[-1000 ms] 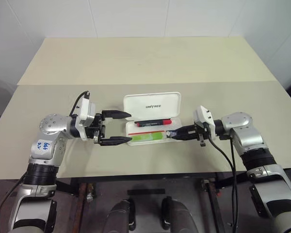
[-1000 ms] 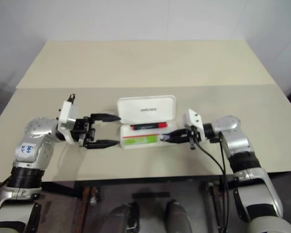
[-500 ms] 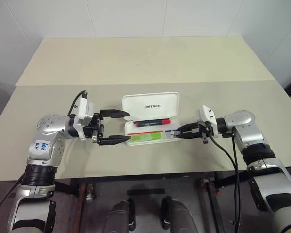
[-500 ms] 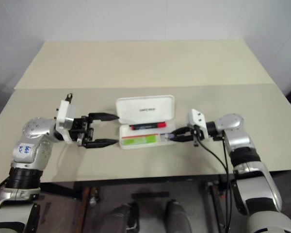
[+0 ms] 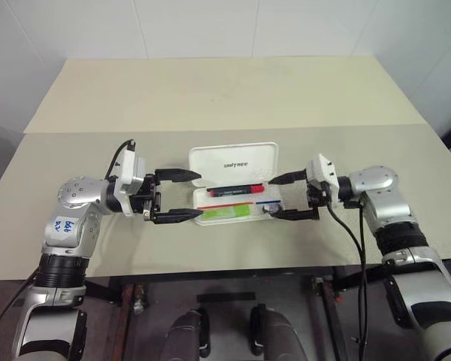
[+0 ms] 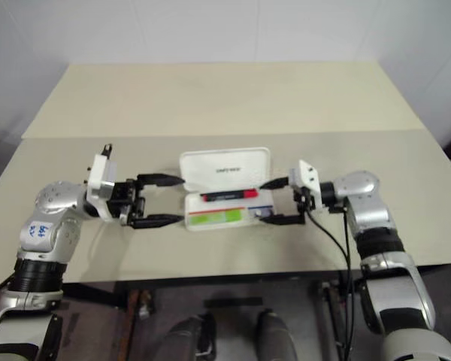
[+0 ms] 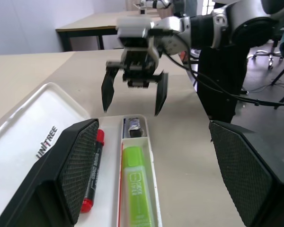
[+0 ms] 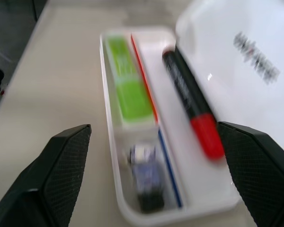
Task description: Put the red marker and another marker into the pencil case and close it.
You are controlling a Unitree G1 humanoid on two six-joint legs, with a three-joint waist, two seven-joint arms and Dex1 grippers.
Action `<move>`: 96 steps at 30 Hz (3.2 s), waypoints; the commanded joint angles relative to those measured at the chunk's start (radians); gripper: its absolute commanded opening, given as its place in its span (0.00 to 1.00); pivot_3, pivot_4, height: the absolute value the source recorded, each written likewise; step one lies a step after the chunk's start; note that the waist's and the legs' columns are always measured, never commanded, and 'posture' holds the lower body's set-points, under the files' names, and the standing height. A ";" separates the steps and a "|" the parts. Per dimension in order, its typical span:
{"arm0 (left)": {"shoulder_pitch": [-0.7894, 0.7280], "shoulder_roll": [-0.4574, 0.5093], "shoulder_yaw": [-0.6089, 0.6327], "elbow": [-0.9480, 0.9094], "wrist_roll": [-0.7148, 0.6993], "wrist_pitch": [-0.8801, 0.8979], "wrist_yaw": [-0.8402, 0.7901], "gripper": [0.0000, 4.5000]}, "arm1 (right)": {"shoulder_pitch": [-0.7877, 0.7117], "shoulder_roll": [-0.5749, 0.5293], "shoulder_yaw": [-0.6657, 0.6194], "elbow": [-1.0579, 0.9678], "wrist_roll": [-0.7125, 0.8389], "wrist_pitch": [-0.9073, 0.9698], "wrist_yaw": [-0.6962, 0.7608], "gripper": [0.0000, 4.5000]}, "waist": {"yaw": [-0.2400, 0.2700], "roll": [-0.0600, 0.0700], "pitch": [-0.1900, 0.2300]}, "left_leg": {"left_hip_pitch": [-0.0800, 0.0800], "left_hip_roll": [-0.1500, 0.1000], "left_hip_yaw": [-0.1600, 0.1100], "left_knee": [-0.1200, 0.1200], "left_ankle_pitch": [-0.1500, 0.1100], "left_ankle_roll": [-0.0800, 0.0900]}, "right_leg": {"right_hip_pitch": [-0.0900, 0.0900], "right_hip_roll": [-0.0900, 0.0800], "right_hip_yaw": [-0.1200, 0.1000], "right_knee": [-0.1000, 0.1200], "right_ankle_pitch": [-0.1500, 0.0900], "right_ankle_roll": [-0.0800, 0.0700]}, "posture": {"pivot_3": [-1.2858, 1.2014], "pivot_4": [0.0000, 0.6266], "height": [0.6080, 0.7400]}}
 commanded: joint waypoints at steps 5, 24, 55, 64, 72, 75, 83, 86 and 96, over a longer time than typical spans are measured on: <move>0.036 0.043 0.075 0.003 -0.024 -0.015 -0.016 0.87 | 0.183 -0.102 -0.179 -0.374 0.154 0.202 -0.129 1.00 | 0.005 0.000 0.000 | -0.001 0.000 0.000 0.000 -0.001 0.001 | 0.000 -0.001 0.000 -0.002 0.000 0.000 | 0.52 0.24 1.00; -0.013 0.020 0.142 0.211 -0.002 -0.146 -0.007 0.01 | 0.323 -0.158 -0.299 -0.508 0.214 0.260 -0.265 1.00 | 0.005 0.000 0.000 | 0.000 0.000 0.001 -0.001 -0.003 0.004 | 0.000 -0.001 0.000 -0.003 0.001 0.000 | 0.52 0.24 1.00; -0.304 -0.246 0.032 0.609 0.275 -0.317 0.440 0.01 | 0.354 -0.154 -0.290 -0.583 0.220 0.281 -0.338 1.00 | 0.043 0.000 0.000 | -0.001 -0.001 0.002 0.001 -0.002 0.004 | 0.001 0.000 -0.001 -0.004 0.002 0.002 | 0.52 0.24 1.00; -0.249 -0.217 -0.016 0.486 0.207 -0.297 0.125 0.01 | 0.373 -0.148 -0.290 -0.610 0.228 0.279 -0.371 1.00 | 0.049 0.000 0.000 | -0.001 -0.001 0.003 0.002 -0.002 0.003 | 0.001 0.001 0.000 -0.004 0.002 0.002 | 0.52 0.24 1.00; -0.236 -0.161 -0.112 0.451 0.292 -0.301 0.031 0.01 | 0.380 -0.143 -0.287 -0.616 0.230 0.279 -0.386 1.00 | 0.049 0.000 0.000 | -0.001 -0.001 0.003 0.002 -0.003 0.004 | 0.001 0.003 0.000 -0.004 0.002 0.002 | 0.52 0.24 1.00; -0.228 -0.187 -0.147 0.431 0.311 -0.281 0.054 0.01 | 0.382 -0.141 -0.286 -0.619 0.230 0.279 -0.391 1.00 | 0.052 0.000 0.000 | -0.001 -0.001 0.003 0.002 -0.003 0.005 | 0.001 0.001 0.000 -0.005 0.002 0.002 | 0.52 0.24 1.00; -0.211 -0.263 -0.254 0.373 0.363 -0.162 0.108 0.01 | 0.419 -0.130 -0.295 -0.666 0.237 0.287 -0.427 1.00 | 0.052 0.000 0.000 | -0.002 -0.001 0.003 0.003 -0.003 0.005 | 0.001 0.001 0.000 -0.005 0.002 0.003 | 0.52 0.24 1.00; -0.209 -0.271 -0.292 0.363 0.388 -0.109 0.113 0.01 | 0.437 -0.126 -0.298 -0.687 0.236 0.287 -0.449 1.00 | 0.052 0.000 0.000 | -0.001 -0.001 0.003 0.003 -0.003 0.005 | 0.001 0.001 0.000 -0.004 0.002 0.003 | 0.52 0.24 1.00; -0.191 -0.251 -0.353 0.329 0.443 0.024 0.125 0.01 | 0.492 -0.125 -0.311 -0.767 0.257 0.301 -0.499 1.00 | 0.054 0.001 -0.002 | 0.000 -0.001 0.001 0.004 -0.005 0.009 | 0.004 -0.001 -0.001 -0.005 0.003 0.003 | 0.52 0.24 1.00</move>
